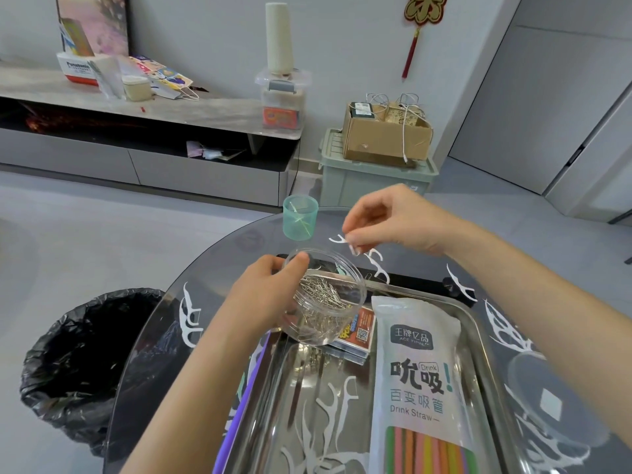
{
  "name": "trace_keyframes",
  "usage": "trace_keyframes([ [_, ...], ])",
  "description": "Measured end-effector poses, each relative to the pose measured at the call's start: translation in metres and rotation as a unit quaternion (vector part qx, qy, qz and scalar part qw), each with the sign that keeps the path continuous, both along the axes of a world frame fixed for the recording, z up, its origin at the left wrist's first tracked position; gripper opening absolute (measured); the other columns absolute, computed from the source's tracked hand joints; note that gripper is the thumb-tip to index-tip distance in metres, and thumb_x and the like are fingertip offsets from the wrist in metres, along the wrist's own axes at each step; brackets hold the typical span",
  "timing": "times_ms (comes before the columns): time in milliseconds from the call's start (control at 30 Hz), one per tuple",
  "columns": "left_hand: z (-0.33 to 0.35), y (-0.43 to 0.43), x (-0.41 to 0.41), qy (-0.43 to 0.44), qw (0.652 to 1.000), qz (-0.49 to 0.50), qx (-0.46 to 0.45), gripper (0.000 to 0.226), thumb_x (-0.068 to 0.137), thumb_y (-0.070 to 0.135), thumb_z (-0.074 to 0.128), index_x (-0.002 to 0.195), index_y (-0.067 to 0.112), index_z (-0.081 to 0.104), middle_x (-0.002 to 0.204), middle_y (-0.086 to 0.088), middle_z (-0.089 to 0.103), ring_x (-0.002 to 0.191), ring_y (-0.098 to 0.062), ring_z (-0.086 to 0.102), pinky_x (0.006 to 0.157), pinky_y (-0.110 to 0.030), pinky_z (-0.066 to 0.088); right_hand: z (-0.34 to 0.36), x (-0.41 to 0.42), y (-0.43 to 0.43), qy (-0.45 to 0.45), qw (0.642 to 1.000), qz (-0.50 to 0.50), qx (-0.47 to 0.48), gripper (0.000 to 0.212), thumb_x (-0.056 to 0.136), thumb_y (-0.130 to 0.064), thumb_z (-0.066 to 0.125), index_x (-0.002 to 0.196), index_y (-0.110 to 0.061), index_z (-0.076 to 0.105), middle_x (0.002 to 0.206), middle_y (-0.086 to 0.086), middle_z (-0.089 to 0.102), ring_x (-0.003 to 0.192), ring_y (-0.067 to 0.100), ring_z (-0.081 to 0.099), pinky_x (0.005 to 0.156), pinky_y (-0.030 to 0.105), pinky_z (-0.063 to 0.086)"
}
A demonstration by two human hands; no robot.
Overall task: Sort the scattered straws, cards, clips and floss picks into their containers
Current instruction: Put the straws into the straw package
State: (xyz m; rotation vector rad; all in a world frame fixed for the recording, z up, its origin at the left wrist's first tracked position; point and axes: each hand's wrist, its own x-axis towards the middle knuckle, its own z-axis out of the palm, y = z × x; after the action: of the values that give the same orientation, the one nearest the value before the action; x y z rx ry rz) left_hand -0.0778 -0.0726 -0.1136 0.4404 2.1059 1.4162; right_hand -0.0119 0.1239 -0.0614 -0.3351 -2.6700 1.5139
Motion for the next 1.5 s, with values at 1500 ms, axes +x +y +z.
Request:
trace_keyframes([
  [1500, -0.003, -0.004, -0.001, -0.011, 1.000, 0.015, 0.005, 0.030, 0.092, 0.051, 0.050, 0.094, 0.022, 0.055, 0.070, -0.002, 0.059, 0.072, -0.029, 0.070, 0.077, -0.046, 0.058, -0.025, 0.000, 0.020, -0.081, 0.955, -0.041, 0.282, 0.006, 0.079, -0.013, 0.071, 0.082, -0.017, 0.075, 0.076, -0.007, 0.071, 0.073, 0.006, 0.064, 0.072, 0.021, 0.052],
])
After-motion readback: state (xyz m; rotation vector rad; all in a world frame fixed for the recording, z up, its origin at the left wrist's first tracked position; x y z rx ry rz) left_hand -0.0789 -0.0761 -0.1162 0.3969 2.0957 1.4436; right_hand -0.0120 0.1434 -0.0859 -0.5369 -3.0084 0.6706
